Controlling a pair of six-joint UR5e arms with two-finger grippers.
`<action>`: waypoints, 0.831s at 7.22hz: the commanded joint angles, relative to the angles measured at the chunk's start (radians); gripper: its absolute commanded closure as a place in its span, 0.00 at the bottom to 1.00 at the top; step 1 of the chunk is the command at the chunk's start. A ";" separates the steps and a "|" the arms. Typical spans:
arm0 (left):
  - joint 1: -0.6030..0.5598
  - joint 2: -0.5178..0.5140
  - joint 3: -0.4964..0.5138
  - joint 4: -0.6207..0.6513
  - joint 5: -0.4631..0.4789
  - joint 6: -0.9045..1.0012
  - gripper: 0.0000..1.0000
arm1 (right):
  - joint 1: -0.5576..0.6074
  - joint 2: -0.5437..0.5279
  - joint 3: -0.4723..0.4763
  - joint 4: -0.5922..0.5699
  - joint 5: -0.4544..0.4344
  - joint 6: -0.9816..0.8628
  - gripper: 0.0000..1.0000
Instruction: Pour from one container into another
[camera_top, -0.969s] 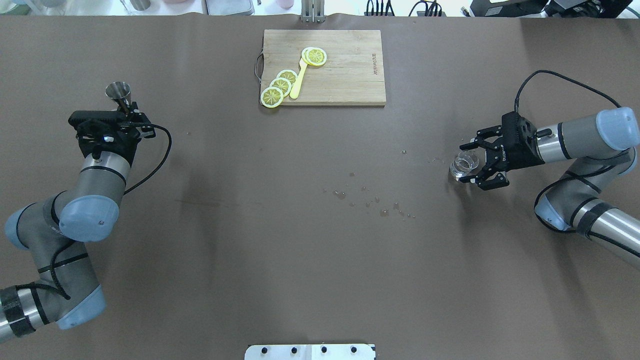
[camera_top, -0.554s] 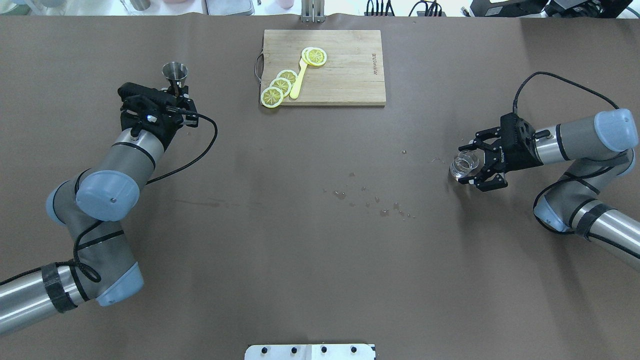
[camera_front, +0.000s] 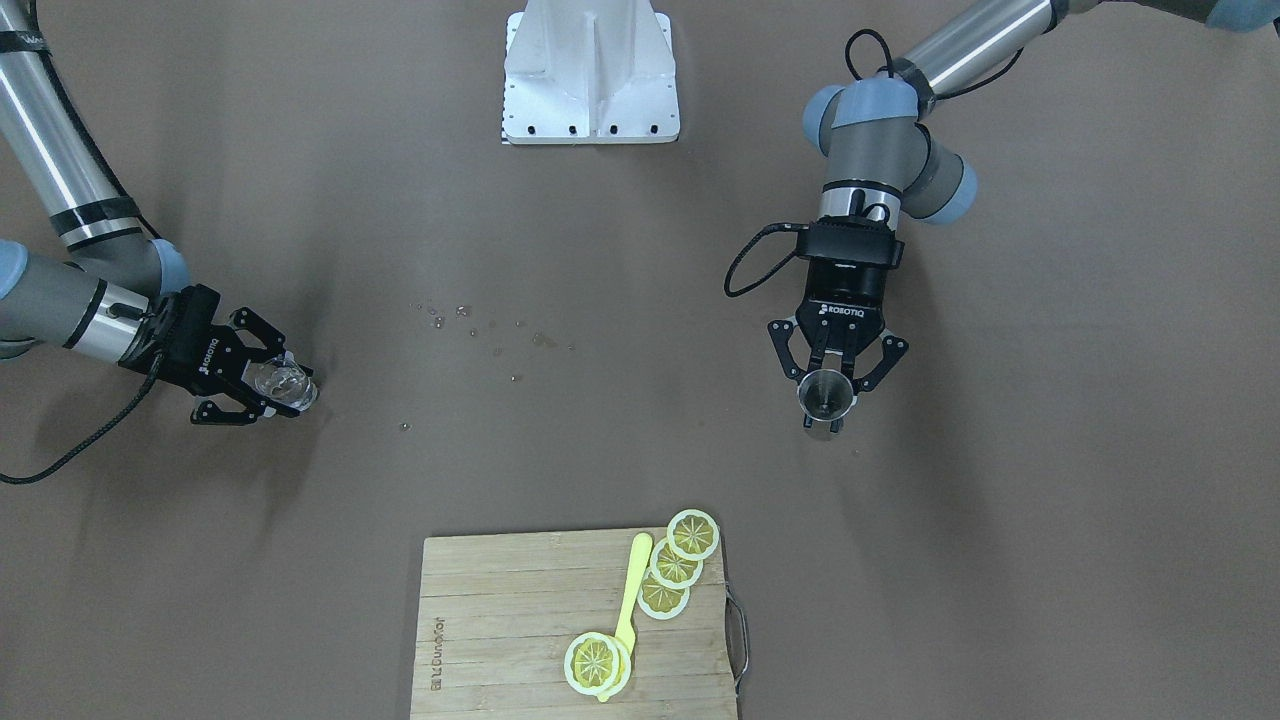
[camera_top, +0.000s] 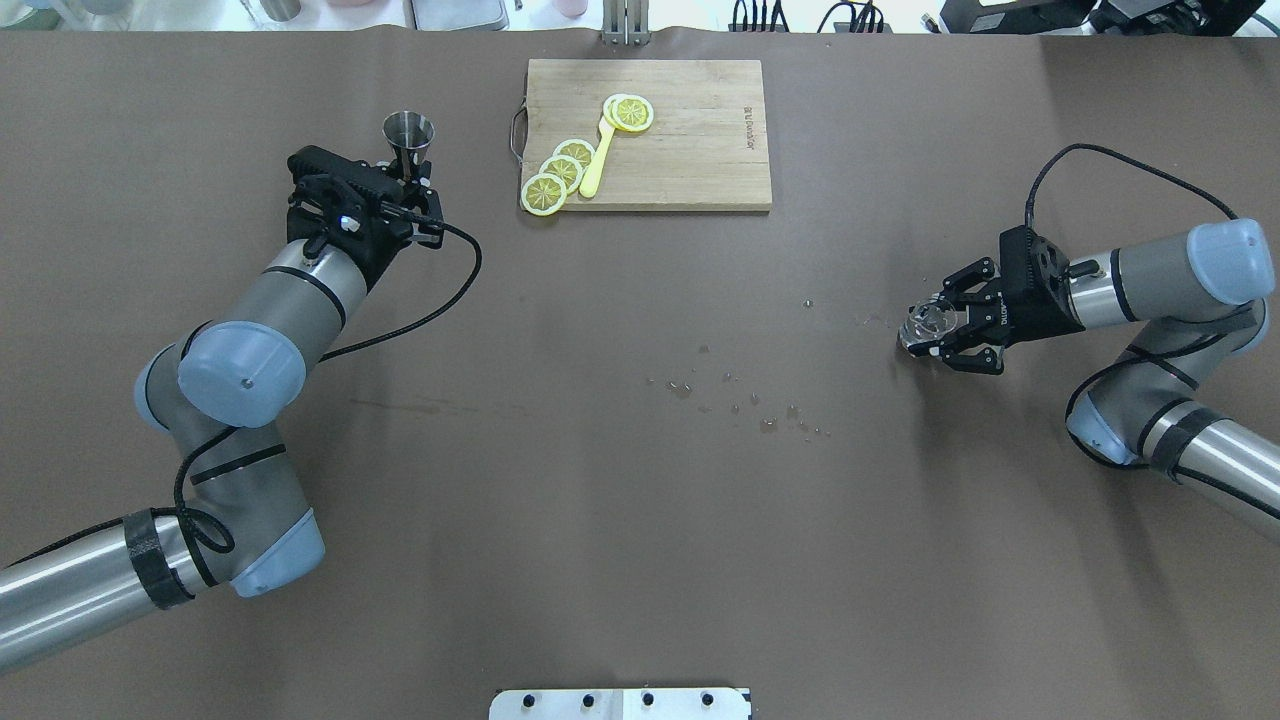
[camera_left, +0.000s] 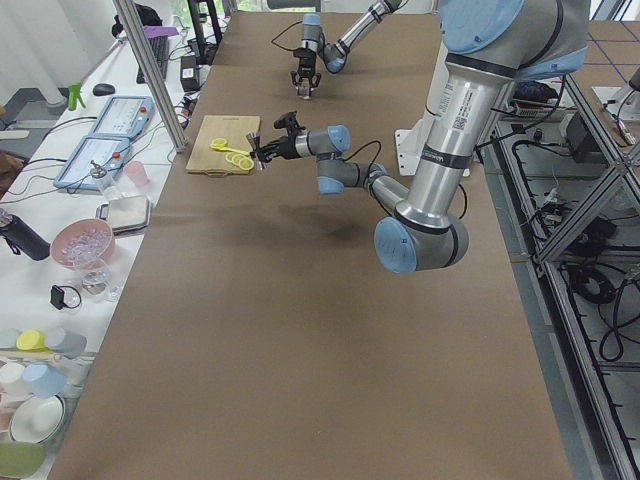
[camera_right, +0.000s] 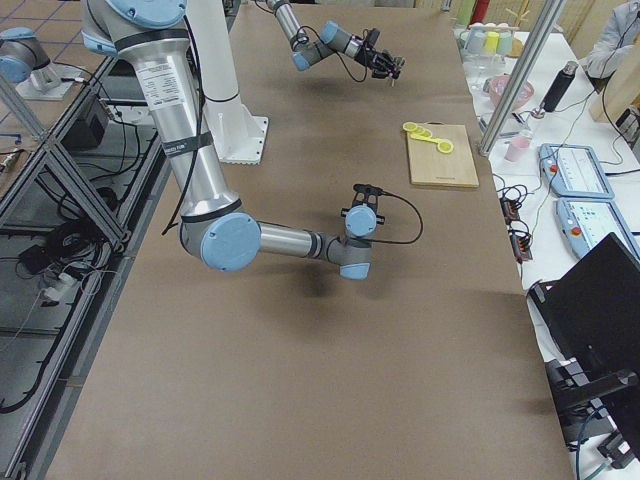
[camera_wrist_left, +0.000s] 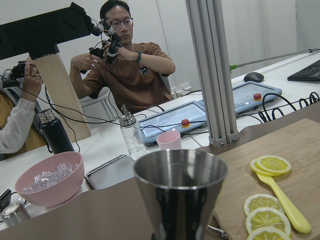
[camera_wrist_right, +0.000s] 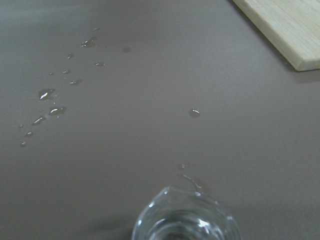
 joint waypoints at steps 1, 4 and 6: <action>0.002 -0.062 0.092 -0.056 -0.034 0.001 1.00 | 0.000 -0.002 0.000 0.001 0.001 0.000 0.84; 0.001 -0.084 0.097 -0.136 -0.204 0.003 1.00 | 0.003 -0.008 0.026 0.001 0.003 0.000 1.00; 0.001 -0.084 0.102 -0.170 -0.299 0.058 1.00 | 0.009 -0.012 0.077 -0.003 0.007 0.014 1.00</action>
